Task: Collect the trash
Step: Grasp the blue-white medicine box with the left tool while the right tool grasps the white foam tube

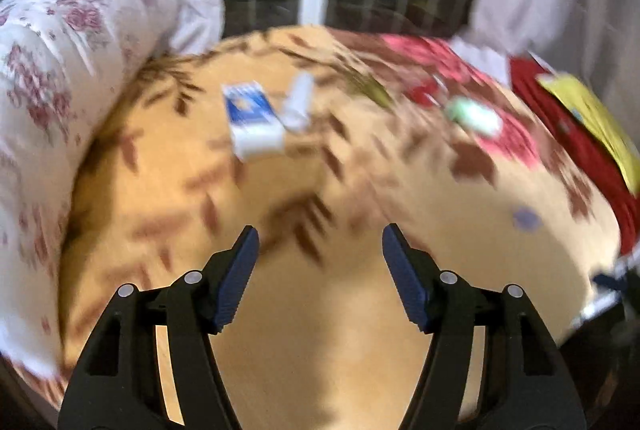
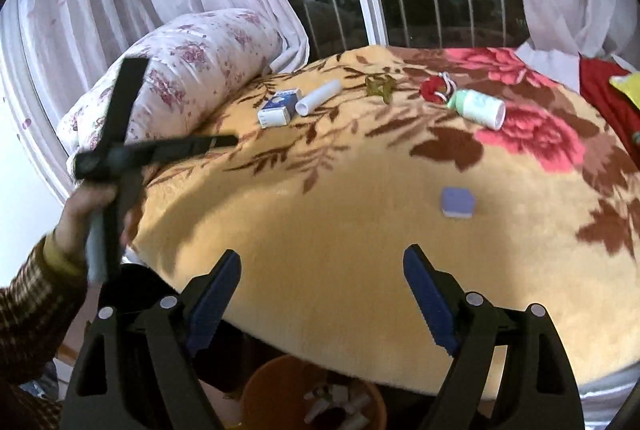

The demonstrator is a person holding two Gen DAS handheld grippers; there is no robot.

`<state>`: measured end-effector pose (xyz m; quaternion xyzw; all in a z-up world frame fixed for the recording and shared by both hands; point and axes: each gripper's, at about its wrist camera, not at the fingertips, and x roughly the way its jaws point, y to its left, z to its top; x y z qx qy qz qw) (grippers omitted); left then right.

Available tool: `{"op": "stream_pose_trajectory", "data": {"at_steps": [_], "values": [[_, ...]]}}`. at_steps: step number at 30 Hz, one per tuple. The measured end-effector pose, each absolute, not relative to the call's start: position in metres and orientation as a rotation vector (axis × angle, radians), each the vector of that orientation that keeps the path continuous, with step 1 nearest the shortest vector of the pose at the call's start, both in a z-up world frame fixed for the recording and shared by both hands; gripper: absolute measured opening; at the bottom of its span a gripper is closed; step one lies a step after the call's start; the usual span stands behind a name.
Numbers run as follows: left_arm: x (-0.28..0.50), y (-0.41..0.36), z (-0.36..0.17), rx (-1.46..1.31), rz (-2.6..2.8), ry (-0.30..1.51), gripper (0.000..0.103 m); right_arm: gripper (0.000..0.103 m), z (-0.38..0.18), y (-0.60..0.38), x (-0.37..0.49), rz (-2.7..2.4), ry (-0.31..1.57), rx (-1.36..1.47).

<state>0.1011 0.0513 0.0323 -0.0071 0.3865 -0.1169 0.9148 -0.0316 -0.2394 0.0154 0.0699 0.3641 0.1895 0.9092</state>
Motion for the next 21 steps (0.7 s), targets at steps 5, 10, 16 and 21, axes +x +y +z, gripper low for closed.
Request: {"op": "stream_pose_trajectory", "data": {"at_steps": [5, 10, 16, 21], "values": [[0.167, 0.059, 0.032, -0.011, -0.122, 0.809, 0.063, 0.082, 0.006, -0.247, -0.014, 0.384, 0.764, 0.161], [0.217, 0.050, 0.011, 0.006, -0.079, 0.853, 0.063, 0.082, -0.005, -0.252, -0.002, 0.374, 0.790, 0.175], [0.249, 0.040, -0.016, 0.039, -0.047, 0.886, 0.063, 0.082, -0.003, -0.256, 0.013, 0.369, 0.797, 0.169], [0.255, 0.059, -0.024, -0.067, -0.041, 0.886, 0.055, 0.082, 0.008, -0.249, 0.023, 0.391, 0.781, 0.155]]}}
